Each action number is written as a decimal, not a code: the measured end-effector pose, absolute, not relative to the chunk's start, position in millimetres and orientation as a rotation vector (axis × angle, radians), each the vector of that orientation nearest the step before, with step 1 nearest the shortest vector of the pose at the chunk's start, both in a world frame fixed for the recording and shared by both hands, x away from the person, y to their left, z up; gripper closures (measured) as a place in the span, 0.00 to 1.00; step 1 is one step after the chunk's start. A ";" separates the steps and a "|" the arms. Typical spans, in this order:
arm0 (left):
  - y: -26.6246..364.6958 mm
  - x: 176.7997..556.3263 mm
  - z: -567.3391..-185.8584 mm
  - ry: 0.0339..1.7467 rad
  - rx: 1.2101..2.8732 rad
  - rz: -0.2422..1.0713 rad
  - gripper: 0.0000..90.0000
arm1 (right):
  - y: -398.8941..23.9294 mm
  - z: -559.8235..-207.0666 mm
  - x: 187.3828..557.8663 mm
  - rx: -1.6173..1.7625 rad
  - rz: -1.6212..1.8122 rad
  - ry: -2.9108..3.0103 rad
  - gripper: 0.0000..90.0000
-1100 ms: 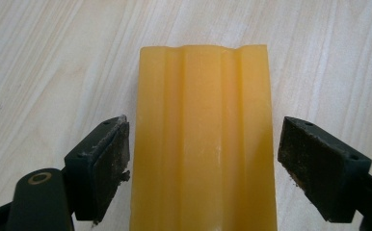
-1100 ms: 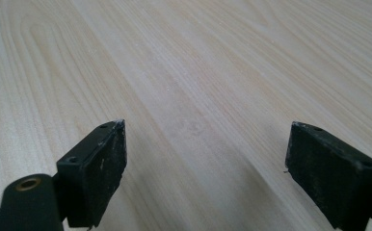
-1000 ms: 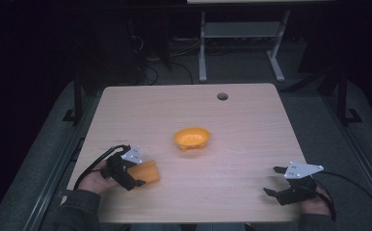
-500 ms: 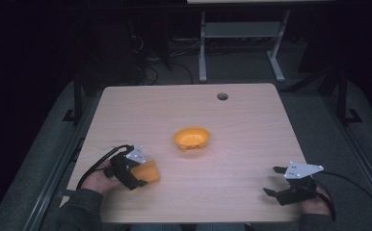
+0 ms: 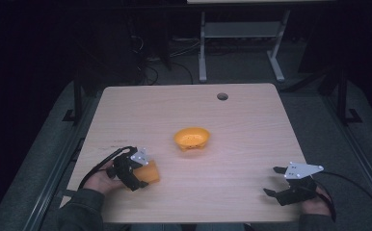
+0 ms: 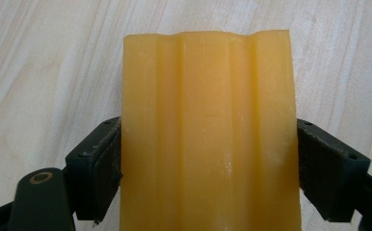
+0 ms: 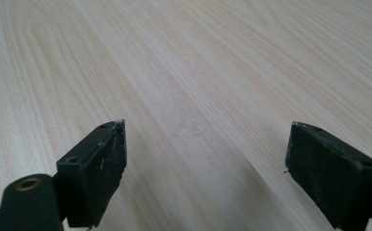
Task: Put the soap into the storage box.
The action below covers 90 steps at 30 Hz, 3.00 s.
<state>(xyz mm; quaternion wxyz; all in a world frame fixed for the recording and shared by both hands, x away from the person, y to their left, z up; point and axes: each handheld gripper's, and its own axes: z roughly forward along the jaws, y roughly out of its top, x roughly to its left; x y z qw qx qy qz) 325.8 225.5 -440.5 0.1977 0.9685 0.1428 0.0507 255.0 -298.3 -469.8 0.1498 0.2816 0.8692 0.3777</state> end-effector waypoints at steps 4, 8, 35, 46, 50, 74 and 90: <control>225.1 326.0 -441.5 0.404 2.711 0.131 0.21 | -298.5 -469.7 254.9 0.810 1.086 2.497 0.16; 224.6 325.9 -442.2 0.397 2.714 0.137 0.22 | -298.7 -469.6 254.8 0.810 1.085 2.498 0.16; 222.5 318.7 -425.7 0.368 2.701 0.164 0.23 | -303.4 -467.8 253.0 0.820 1.104 2.472 0.16; 219.3 319.1 -417.8 0.340 2.706 0.147 0.23 | -303.4 -467.2 251.3 0.824 1.118 2.463 0.16; 221.2 321.5 -415.3 0.353 2.699 0.129 0.23 | -304.0 -467.8 251.9 0.821 1.119 2.465 0.16; 213.8 341.4 -390.5 0.311 2.679 0.128 0.23 | -308.0 -468.1 251.8 0.836 1.140 2.446 0.16; 202.6 354.1 -380.4 0.266 2.694 0.133 0.23 | -309.7 -466.8 250.7 0.834 1.135 2.438 0.16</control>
